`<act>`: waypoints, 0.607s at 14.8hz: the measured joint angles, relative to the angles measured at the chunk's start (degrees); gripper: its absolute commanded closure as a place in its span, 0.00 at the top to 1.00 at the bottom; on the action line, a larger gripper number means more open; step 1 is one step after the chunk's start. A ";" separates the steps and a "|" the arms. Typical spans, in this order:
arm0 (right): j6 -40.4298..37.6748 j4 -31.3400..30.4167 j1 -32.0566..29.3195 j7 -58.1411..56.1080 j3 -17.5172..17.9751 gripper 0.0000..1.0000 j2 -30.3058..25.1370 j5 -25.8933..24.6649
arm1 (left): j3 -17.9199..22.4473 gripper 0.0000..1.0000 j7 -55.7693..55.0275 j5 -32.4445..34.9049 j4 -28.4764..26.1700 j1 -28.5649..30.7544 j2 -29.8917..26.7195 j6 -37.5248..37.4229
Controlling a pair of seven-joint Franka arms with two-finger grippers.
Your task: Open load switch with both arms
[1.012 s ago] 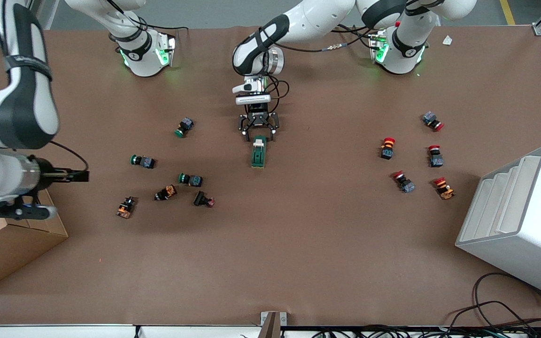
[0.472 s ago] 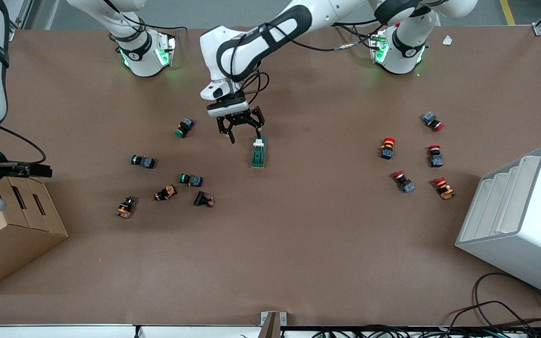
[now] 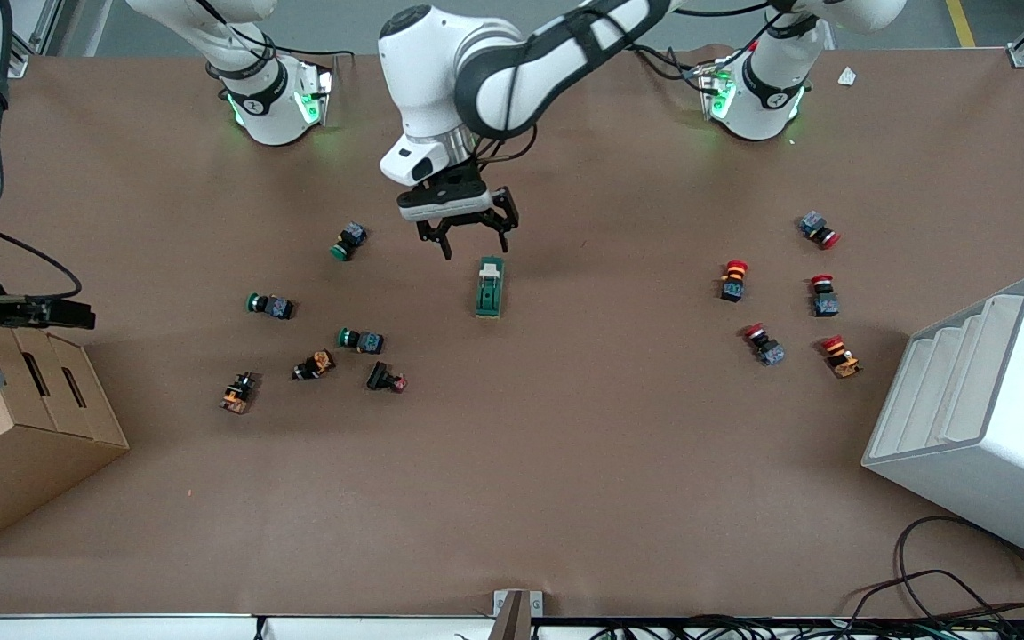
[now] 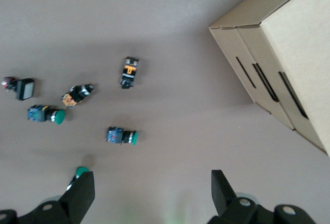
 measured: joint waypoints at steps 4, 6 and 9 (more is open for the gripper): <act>-2.34 0.65 0.17 -0.01 0.53 1.00 -0.03 2.44 | 0.08 1.00 11.45 -11.38 0.61 8.42 -8.16 -4.78; -2.35 0.67 0.23 -0.01 0.66 1.00 -0.04 2.54 | 0.09 1.00 16.10 -15.56 0.75 12.06 -11.15 -8.42; -2.33 0.68 0.34 -0.01 0.67 1.00 -1.18 2.66 | 0.09 1.00 19.78 -21.15 1.45 18.17 -13.95 -10.63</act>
